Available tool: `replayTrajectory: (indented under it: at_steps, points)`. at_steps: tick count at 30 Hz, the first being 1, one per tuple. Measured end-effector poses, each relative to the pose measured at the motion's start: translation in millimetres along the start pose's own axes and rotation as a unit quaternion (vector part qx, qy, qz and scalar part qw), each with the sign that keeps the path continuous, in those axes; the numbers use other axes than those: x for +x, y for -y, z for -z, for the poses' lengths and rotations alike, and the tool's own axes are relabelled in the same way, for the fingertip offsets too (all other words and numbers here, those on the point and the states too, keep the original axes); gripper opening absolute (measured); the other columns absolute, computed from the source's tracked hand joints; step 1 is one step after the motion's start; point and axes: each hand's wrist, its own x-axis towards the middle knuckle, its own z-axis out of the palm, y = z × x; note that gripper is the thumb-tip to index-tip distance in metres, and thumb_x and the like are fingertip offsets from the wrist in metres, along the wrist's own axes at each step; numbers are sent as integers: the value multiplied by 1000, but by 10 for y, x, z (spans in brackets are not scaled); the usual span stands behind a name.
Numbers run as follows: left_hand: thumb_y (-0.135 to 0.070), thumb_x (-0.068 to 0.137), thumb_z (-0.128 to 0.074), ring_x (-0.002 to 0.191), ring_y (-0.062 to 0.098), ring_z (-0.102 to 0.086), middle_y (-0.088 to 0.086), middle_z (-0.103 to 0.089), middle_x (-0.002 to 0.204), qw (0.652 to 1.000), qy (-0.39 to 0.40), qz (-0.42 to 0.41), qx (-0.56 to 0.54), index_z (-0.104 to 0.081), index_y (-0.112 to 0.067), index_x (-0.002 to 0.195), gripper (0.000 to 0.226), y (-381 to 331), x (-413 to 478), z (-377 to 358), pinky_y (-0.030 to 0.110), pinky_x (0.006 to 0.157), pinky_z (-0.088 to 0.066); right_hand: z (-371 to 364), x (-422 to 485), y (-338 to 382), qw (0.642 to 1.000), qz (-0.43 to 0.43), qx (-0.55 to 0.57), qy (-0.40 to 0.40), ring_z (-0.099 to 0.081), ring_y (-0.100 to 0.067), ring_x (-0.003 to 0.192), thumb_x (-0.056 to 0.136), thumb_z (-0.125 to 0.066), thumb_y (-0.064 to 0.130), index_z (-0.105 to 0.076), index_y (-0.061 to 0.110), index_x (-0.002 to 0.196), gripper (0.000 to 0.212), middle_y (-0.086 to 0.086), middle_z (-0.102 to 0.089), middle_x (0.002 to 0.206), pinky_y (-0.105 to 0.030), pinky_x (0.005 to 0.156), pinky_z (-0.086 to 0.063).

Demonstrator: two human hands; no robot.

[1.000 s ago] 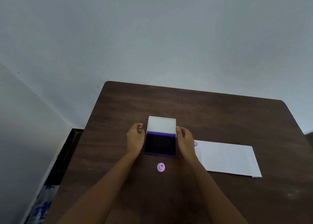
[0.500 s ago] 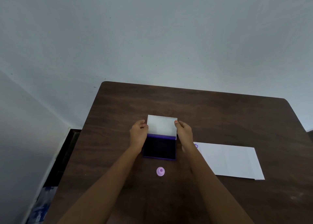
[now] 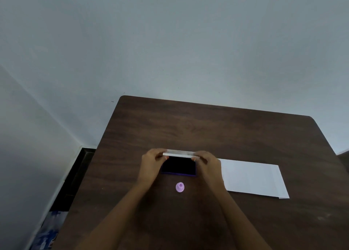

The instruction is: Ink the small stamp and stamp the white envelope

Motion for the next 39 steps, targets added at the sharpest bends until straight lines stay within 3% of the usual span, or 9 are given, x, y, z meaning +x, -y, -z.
replayTrajectory:
  at_steps: [3, 7, 13, 18, 22, 25, 31, 36, 39]
  points:
    - [5, 76, -68, 91, 13, -60, 17, -67, 108, 1000, 18, -6, 16, -65, 1, 105, 30, 104, -90, -13, -1, 75, -38, -54, -116, -93, 1000, -10, -7, 10, -57, -14, 99, 76, -65, 1, -68, 5, 97, 22, -10, -66, 109, -16, 89, -39]
    - [1, 80, -66, 101, 22, -62, 15, -66, 113, 995, 48, -18, 90, -63, -4, 111, 31, 223, -187, -54, 25, 90, -45, -156, -227, -207, 999, -3, -28, 15, -56, -23, 109, 76, -64, -3, -65, 1, 100, 25, -14, -61, 117, -26, 97, -41]
    - [-8, 87, -57, 99, 23, -60, 10, -64, 112, 980, 45, -62, 185, -62, -6, 108, 21, 302, -285, -136, 30, 82, -45, -309, -322, -332, 996, 1, -94, 10, -45, -23, 122, 83, -58, 2, -61, 5, 110, 27, -13, -53, 129, -28, 105, -33]
    - [-15, 92, -50, 98, 21, -54, 7, -60, 108, 959, 54, -79, 268, -61, -8, 103, 17, 316, -275, -144, 34, 76, -46, -349, -363, -395, 988, 26, -152, 8, -44, -25, 123, 85, -56, 6, -62, 6, 109, 24, -14, -52, 131, -23, 100, -31]
    - [-17, 95, -43, 100, 20, -51, 6, -56, 111, 938, 75, -89, 326, -56, -10, 103, 17, 301, -275, -159, 34, 74, -47, -332, -399, -405, 966, 112, -235, 3, -56, -33, 112, 78, -67, 3, -66, 4, 102, 24, -18, -62, 119, -38, 90, -50]
    - [-22, 96, -40, 103, 15, -51, 3, -55, 117, 920, 72, -119, 367, -55, -14, 107, 20, 299, -276, -164, 28, 81, -46, -293, -439, -401, 941, 157, -299, -7, -64, -31, 102, 70, -75, 7, -68, 8, 99, 30, -14, -69, 110, -37, 78, -56]
    - [-29, 96, -40, 115, 11, -45, -1, -50, 129, 906, 50, -139, 397, -56, -17, 113, 26, 167, -222, -186, 25, 95, -38, -226, -375, -295, 950, 107, -290, 47, -42, -18, 127, 91, -48, 24, -58, 14, 115, 28, -5, -55, 132, -31, 107, -33]
    - [-27, 95, -42, 137, 18, -23, 6, -31, 149, 913, 5, -187, 362, -34, -16, 136, 43, -390, -26, -183, 31, 113, -16, 84, -56, 131, 963, 129, -233, -42, -40, -17, 129, 92, -44, 27, -47, 16, 126, 35, -5, -52, 134, -27, 110, -21]
    - [-28, 99, -33, 142, 20, -3, 8, -9, 155, 906, -46, -241, 346, -10, -12, 144, 53, -915, 154, -185, 29, 112, 3, 358, 212, 517, 934, 203, -265, -130, -37, -25, 133, 92, -44, 24, -43, 9, 130, 40, -11, -49, 138, -37, 113, -15]
